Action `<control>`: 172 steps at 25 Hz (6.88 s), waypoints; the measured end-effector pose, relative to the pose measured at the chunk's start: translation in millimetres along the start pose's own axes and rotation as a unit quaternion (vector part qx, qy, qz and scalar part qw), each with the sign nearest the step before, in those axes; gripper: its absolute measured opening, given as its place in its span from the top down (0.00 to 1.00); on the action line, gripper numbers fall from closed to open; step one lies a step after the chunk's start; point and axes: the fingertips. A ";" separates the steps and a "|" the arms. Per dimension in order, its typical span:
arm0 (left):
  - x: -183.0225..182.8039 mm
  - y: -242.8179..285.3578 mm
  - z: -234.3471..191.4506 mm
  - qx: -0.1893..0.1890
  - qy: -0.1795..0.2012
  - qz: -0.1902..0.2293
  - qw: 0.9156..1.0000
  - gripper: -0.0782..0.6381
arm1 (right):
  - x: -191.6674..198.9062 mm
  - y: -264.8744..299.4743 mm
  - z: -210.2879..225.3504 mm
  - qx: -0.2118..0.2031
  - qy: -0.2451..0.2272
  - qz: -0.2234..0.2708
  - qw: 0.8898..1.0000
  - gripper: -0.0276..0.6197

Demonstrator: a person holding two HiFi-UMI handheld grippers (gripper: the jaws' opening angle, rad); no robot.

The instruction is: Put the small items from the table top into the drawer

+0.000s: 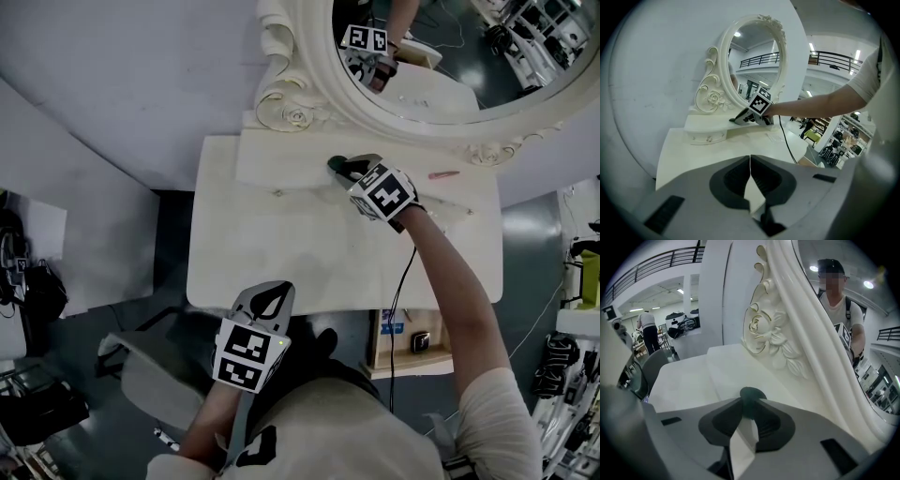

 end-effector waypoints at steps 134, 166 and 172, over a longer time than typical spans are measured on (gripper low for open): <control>-5.6 25.8 217.3 -0.017 0.160 0.014 0.987 0.81 | 117.3 -299.1 -61.8 0.073 -0.067 0.075 0.992 0.90; 22.3 -16.3 192.2 -0.017 0.135 0.007 0.991 0.81 | 150.9 -293.8 -128.0 0.039 -0.090 0.007 0.995 0.90; 23.8 -13.5 181.4 0.013 0.152 0.012 0.988 0.81 | 147.6 -293.0 -141.0 0.050 -0.086 -0.008 0.995 0.90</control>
Point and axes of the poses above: the fingertips, and each gripper's own axes: y forward along the fingers, z to its right, x out of its underside, and after that the axes turned 4 degrees about z, right-handed
